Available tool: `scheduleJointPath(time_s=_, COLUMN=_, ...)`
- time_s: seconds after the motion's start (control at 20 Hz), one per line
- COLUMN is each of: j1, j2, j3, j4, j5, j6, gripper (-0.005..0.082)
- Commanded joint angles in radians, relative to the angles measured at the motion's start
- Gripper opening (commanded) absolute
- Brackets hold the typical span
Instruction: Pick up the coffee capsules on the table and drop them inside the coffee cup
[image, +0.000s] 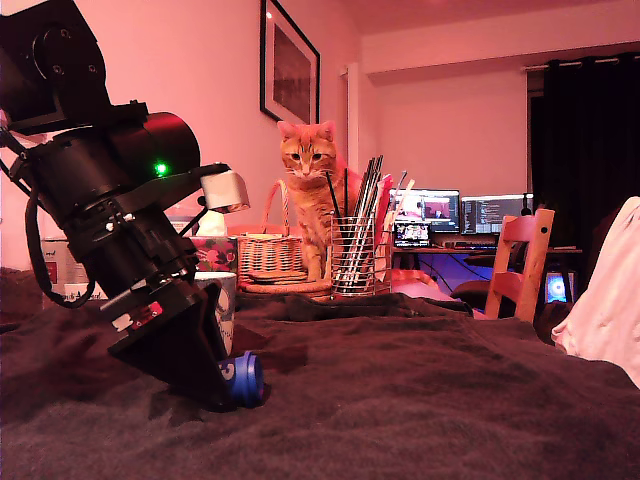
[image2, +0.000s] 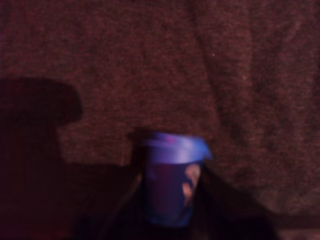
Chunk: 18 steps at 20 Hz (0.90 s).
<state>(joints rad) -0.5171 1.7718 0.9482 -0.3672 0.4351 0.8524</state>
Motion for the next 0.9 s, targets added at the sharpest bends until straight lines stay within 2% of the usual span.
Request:
scheduleJointPath(time_s=0.0, j1=-0.003, j2=0.012, j3=0.018, j4=-0.008, j5=0.0, j6=0.008, gripper=0.0234)
scheduleJointPath(time_s=0.2, j1=-0.003, j2=0.008, j3=0.082, j4=-0.081, j5=0.0, j6=-0.004, gripper=0.0184)
scheduleJointPath(time_s=0.3, j1=-0.003, j2=0.002, j3=0.124, j4=-0.134, j5=-0.003, j6=-0.047, gripper=0.0155)
scheduleJointPath(time_s=0.45, j1=-0.003, j2=-0.017, j3=0.188, j4=-0.22, j5=-0.012, j6=-0.073, gripper=0.0142)
scheduleJointPath(time_s=0.55, j1=-0.003, j2=-0.03, j3=0.235, j4=-0.272, j5=-0.016, j6=-0.129, gripper=0.0142)
scheduleJointPath(time_s=0.65, j1=-0.003, j2=-0.04, j3=0.285, j4=-0.324, j5=-0.029, j6=-0.129, gripper=0.0141)
scheduleJointPath(time_s=0.85, j1=-0.002, j2=-0.044, j3=0.396, j4=-0.43, j5=-0.054, j6=-0.321, gripper=0.0142)
